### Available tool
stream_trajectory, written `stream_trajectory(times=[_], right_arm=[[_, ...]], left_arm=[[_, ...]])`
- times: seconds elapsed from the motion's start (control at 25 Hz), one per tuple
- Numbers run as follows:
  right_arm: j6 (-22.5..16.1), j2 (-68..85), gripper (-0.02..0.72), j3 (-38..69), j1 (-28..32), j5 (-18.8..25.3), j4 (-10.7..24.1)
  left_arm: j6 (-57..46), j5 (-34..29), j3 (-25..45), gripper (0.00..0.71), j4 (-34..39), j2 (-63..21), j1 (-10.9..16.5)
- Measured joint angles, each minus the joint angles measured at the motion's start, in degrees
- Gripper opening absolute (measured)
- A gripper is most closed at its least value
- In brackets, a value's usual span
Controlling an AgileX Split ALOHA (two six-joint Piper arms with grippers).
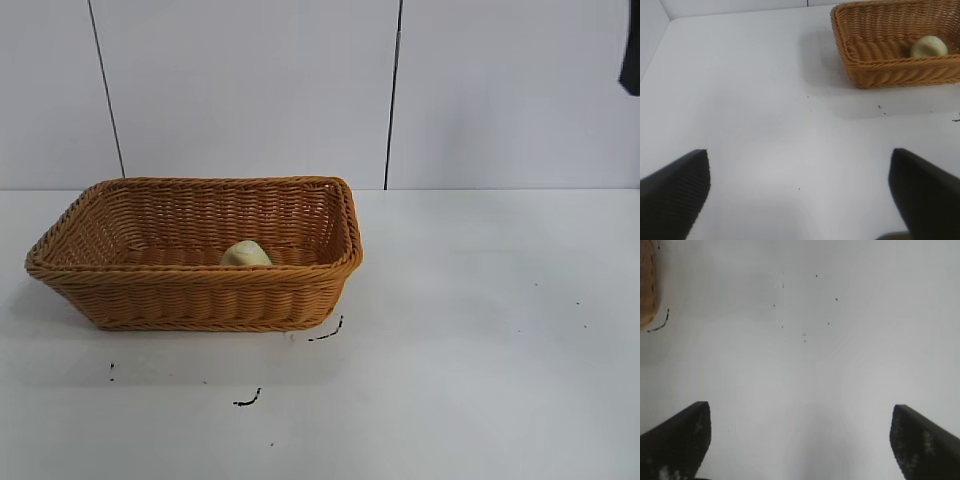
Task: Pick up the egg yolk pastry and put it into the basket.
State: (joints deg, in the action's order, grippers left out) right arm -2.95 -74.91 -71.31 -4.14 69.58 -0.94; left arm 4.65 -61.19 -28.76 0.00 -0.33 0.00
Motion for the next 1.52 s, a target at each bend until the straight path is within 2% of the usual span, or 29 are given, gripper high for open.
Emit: stream_trajectory(times=[0.24,0.52,0.76,1.52], right_arm=[[0.1,18.7,0.696,15.6,0.0,-0.2,-0.1],[0.3,40.4,0.696,31.7,0.0,-8.8,0.1],[0.3,53.7,0.696,42.0,0.0,-10.3,0.2],[0.4,62.7,0.696,43.2,0.0,-10.7,0.2]], left_arm=[[0.0,0.0,0.0,0.697,0.0,0.0,0.0],[0.0,0.0,0.0,0.697,0.0,0.0,0.0],[0.0,0.0,0.0,0.697,0.0,0.0,0.0],[0.0,0.0,0.0,0.697,0.0,0.0,0.0]])
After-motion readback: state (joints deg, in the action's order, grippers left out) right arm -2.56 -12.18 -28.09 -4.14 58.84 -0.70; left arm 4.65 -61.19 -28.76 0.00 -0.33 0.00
